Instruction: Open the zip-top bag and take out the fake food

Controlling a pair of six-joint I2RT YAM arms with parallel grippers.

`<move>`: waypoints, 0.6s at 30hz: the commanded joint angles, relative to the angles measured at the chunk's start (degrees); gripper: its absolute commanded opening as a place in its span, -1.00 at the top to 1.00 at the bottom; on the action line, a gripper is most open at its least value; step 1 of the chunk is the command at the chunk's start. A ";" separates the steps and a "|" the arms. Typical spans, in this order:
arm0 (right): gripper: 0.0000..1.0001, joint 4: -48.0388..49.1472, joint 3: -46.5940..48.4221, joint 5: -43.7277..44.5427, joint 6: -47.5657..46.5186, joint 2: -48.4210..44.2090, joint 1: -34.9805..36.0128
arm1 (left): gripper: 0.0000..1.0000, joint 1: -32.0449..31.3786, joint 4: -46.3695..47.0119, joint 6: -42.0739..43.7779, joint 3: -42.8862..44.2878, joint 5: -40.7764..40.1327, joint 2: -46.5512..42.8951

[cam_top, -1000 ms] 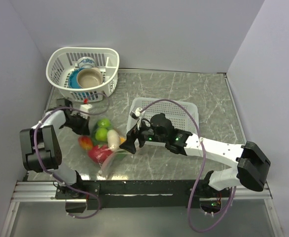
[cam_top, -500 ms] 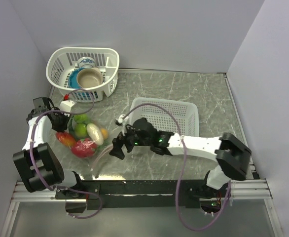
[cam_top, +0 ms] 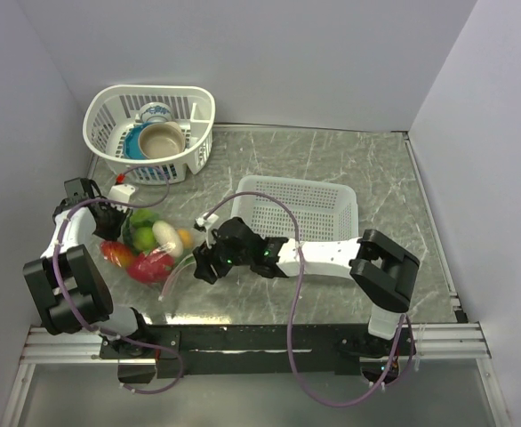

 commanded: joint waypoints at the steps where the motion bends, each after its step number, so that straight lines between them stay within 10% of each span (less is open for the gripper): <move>1: -0.29 3.20 1.00 4.08 -0.65 -0.18 0.66 | 0.94 -0.07 1.87 -0.22 0.40 -0.08 -0.43; 18: -0.24 6.36 6.88 4.61 -0.21 7.11 -1.80 | 0.92 -0.07 -2.08 2.06 0.75 2.12 -2.71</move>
